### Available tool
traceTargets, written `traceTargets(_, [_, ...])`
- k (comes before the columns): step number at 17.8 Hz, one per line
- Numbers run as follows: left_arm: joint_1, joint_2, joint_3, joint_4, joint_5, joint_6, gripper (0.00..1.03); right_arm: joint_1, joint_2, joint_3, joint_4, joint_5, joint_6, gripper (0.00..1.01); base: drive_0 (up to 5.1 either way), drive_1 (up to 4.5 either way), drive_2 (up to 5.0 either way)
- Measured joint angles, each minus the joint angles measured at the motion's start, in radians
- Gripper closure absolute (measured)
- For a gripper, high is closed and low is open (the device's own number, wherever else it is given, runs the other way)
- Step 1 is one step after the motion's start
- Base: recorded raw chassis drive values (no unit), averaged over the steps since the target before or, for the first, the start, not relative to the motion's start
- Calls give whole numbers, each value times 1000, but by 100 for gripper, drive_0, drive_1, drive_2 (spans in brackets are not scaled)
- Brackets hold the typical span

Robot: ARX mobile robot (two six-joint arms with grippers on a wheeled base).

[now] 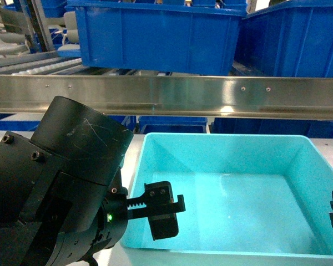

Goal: Organize blue bins on left shelf correctly

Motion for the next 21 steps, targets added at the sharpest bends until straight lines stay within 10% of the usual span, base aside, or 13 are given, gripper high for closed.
traceTargets(9, [-8, 0, 8, 7, 20, -1, 102, 8, 0, 0, 3, -44, 24, 99, 0, 0, 0])
traceTargets(21, [-20, -119, 5, -22, -61, 63, 101, 5, -135, -26, -43, -90, 44, 99, 0, 0, 0])
